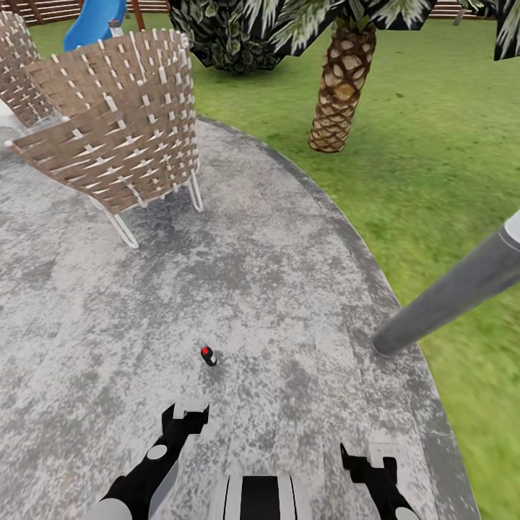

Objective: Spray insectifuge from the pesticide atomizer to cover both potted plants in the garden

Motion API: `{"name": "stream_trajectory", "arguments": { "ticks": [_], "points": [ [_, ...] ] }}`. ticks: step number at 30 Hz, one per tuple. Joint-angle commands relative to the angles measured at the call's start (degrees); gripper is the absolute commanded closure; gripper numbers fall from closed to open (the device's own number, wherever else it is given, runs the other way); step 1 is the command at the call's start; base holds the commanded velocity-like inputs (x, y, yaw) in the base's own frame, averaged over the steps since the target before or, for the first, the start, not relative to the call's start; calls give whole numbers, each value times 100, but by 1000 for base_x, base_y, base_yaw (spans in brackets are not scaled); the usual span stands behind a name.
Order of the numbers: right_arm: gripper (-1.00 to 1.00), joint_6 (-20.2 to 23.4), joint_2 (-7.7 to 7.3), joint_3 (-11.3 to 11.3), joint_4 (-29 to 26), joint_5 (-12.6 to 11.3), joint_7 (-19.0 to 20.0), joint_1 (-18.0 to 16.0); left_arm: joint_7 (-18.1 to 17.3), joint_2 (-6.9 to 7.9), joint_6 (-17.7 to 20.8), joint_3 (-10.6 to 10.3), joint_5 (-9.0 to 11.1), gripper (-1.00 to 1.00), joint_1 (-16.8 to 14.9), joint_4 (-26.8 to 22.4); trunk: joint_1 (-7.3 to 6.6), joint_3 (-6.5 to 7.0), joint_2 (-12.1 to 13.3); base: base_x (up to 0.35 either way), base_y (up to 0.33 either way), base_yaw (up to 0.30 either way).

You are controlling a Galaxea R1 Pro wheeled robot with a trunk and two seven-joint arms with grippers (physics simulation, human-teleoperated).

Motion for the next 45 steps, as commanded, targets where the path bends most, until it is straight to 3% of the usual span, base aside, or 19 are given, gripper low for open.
{"name": "stream_trajectory", "arguments": {
  "ticks": [1, 31, 45],
  "points": [
    [-100, -16, -1, 7, 3, 0, -16, -2, 38, 4, -23, -46, 27, -100, -3, 5, 1, -3, -1, 105, 0, 0],
    [-100, -16, 25, 20, 16, 5, -4, -2, 29, -3, -38, -49, 35, -100, -3, 5, 1, -3, -1, 133, -25, 0],
    [-100, -16, 25, 19, 16, -3, -7, -2, 20, -5, -41, -52, 36, -100, -11, -3, 1, -3, -1, 17, -11, 0]
  ]
}}
